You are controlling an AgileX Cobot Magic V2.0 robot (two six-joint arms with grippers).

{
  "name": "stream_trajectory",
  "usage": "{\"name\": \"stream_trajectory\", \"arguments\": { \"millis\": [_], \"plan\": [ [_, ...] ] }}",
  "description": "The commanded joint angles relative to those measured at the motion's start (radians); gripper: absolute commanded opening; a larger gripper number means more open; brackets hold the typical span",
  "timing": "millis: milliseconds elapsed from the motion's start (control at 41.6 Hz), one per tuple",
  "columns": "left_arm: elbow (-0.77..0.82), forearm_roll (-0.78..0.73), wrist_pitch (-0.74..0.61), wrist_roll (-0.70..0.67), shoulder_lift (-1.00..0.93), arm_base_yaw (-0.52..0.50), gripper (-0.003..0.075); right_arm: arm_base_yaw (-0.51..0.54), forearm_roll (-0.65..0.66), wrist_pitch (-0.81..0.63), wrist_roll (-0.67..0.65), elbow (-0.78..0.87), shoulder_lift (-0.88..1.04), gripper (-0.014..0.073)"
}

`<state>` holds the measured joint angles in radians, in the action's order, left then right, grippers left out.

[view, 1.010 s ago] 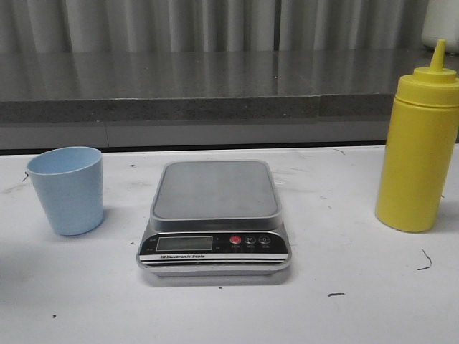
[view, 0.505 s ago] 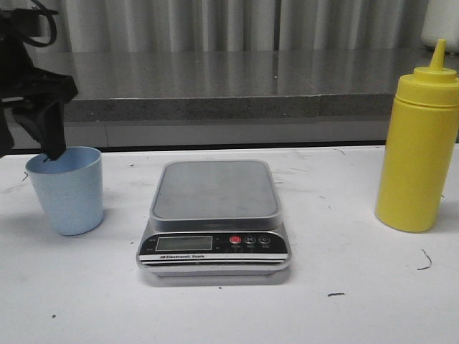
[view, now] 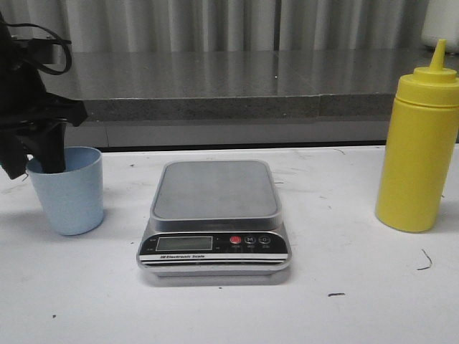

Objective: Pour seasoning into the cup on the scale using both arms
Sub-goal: 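Lower the left gripper onto the light blue cup rim and grasp it, then lift the blue cup with the left gripper and carry it over the scale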

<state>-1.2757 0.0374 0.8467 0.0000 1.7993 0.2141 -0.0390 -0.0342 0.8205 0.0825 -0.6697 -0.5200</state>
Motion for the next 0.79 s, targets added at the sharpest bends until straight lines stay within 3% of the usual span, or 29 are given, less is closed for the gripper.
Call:
{"name": "stream_trajectory", "arguments": {
  "millis": [0, 241, 577, 770],
  "plan": [
    [-0.03, 0.011, -0.016, -0.005, -0.043, 0.005, 0.0177, 0.006, 0.009, -0.06, 0.01, -0.033, -0.011, 0.05],
    [-0.03, 0.011, -0.01, -0.005, -0.043, 0.005, -0.0019, 0.006, 0.009, -0.06, 0.01, -0.033, -0.011, 0.05],
    [-0.045, 0.011, 0.023, 0.0, -0.138, 0.005, -0.002, 0.006, 0.009, -0.06, 0.01, -0.033, -0.011, 0.05],
    [-0.171, 0.011, 0.137, 0.0, -0.194, 0.034, -0.002, 0.006, 0.009, -0.06, 0.01, -0.033, -0.011, 0.05]
  ]
}}
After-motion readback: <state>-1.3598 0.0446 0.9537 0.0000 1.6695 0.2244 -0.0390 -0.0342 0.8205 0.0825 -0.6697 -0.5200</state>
